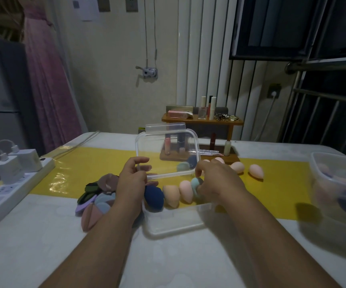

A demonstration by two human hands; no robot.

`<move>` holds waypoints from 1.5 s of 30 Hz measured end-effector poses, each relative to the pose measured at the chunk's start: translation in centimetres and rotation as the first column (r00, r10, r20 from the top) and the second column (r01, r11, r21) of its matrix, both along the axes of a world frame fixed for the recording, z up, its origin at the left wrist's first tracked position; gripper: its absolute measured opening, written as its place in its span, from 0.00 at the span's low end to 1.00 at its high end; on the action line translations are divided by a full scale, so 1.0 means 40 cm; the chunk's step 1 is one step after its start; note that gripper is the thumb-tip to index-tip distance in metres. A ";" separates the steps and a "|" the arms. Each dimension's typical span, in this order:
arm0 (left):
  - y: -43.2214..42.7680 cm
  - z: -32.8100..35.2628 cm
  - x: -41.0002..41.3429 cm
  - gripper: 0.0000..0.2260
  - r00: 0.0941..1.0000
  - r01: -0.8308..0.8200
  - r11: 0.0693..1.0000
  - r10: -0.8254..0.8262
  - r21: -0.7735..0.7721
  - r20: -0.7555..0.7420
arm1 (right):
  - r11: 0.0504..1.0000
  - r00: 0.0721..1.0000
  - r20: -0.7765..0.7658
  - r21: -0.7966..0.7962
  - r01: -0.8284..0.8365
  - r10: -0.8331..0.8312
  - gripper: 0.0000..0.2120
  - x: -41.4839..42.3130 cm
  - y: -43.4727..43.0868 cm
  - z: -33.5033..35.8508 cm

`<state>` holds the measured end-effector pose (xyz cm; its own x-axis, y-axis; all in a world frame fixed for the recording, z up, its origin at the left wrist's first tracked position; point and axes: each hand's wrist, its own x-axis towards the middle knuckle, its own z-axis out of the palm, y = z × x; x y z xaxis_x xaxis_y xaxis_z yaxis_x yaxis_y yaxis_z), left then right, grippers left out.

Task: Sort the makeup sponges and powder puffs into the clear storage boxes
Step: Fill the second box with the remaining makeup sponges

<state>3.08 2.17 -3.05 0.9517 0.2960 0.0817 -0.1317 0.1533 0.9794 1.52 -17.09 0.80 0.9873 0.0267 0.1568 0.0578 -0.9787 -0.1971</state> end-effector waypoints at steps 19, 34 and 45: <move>-0.003 -0.002 0.003 0.23 0.999 0.007 1.000 -0.007 -0.015 0.037 | 0.990 0.996 -0.086 0.138 0.021 -0.009 0.13 0.005 -0.012 -0.013; -0.019 -0.010 0.004 0.22 0.999 0.012 0.999 -0.011 -0.031 0.031 | 0.753 0.987 0.118 0.658 0.001 -0.105 0.04 0.029 -0.075 -0.047; -0.034 -0.008 0.001 0.22 1.000 0.008 0.999 -0.007 -0.043 0.030 | 0.841 0.879 0.004 0.292 0.455 -0.477 0.25 0.088 -0.199 -0.110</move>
